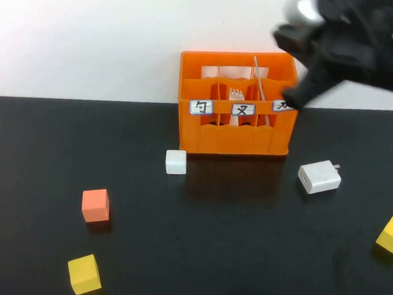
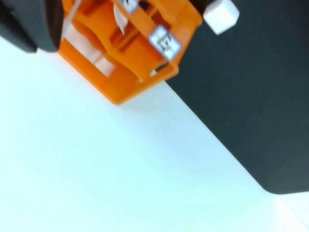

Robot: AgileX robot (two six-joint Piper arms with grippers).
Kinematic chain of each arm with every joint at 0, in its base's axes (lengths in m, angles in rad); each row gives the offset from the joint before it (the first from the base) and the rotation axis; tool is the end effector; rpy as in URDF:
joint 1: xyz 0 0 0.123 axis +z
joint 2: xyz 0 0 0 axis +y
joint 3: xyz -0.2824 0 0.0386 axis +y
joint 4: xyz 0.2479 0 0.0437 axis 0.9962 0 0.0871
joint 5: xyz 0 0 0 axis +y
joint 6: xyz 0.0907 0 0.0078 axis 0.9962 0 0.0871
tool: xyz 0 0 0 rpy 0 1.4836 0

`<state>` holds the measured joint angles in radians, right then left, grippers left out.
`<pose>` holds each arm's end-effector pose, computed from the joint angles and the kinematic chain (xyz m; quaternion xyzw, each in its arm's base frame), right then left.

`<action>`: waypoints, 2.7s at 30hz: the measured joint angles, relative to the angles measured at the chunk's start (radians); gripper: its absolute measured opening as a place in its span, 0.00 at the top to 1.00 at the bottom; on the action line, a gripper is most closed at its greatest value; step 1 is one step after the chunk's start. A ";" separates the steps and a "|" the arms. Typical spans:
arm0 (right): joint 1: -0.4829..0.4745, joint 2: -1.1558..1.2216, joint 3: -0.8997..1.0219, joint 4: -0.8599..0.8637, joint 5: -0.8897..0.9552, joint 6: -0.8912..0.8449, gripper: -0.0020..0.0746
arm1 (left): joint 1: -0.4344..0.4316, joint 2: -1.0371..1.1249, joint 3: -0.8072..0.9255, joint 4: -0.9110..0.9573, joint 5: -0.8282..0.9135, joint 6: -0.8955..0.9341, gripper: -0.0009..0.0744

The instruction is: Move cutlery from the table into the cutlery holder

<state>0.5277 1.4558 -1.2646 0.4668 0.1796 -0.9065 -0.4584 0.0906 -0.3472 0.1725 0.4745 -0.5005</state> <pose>0.2945 0.1802 0.3799 -0.3929 0.6899 0.0567 0.6053 0.0399 -0.0117 0.2808 0.0159 0.7495 -0.2320 0.6199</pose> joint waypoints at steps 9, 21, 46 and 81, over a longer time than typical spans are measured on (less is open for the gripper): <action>0.000 -0.340 0.343 -0.007 -0.089 0.000 0.97 | 0.000 -0.038 0.006 0.011 -0.014 0.002 0.99; 0.000 -0.778 0.681 -0.029 0.094 -0.008 0.97 | 0.000 -0.038 0.031 0.031 -0.029 0.002 0.99; 0.000 -1.258 0.814 -0.765 0.529 0.812 0.97 | 0.000 -0.038 0.098 0.041 -0.197 0.002 0.99; 0.000 -1.258 0.874 -0.685 0.570 0.857 0.98 | 0.000 -0.038 0.098 0.008 0.092 0.002 0.99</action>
<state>0.5277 0.1975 -0.3910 -0.2179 0.7494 -0.0491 -0.4584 0.0522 -0.2489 0.1803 0.5669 -0.4988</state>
